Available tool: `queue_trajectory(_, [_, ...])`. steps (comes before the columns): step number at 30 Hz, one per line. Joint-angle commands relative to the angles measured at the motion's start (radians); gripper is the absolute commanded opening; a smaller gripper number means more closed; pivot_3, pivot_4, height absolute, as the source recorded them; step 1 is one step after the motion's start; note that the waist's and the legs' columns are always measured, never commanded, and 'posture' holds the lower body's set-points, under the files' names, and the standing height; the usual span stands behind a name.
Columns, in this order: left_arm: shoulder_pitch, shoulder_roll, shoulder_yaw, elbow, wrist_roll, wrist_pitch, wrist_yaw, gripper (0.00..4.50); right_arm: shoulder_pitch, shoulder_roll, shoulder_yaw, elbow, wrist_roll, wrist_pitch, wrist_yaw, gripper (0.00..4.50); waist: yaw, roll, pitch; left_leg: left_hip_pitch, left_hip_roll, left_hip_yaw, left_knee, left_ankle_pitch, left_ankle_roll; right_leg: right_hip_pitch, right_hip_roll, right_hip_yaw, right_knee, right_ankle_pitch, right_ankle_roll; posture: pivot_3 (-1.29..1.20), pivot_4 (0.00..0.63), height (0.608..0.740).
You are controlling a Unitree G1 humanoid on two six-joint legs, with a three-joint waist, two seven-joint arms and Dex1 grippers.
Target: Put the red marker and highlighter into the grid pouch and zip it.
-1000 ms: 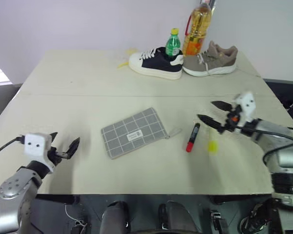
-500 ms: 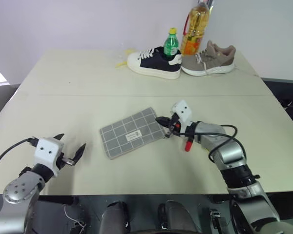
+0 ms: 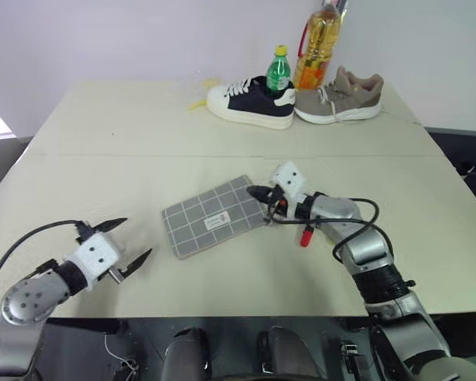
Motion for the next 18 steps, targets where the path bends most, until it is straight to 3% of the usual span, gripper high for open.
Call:
queue_trajectory(1, [-0.054, 0.021, -0.041, 0.039, 0.021, -0.061, -0.03, 4.5, -0.01, 0.046, 0.013, 0.013, -0.015, 0.054, -0.037, 0.05, 0.0, 0.0, 0.0, 0.0, 0.0, 0.0, 0.0, 0.0, 0.0, 0.0, 0.0, 0.0, 0.0, 0.0, 0.0, 0.0, 0.15, 0.705])
queue_trajectory(18, [-0.392, 0.028, -0.245, 0.327, 0.104, -0.385, -0.105, 4.5, -0.019, 0.101, 0.037, 0.066, -0.07, 0.167, -0.101, 0.05, -0.001, -0.002, -0.001, 0.0, 0.0, 0.002, 0.001, 0.0, 0.0, 0.001, 0.002, 0.0, 0.002, 0.001, 0.001, 0.0, 0.15, 0.705])
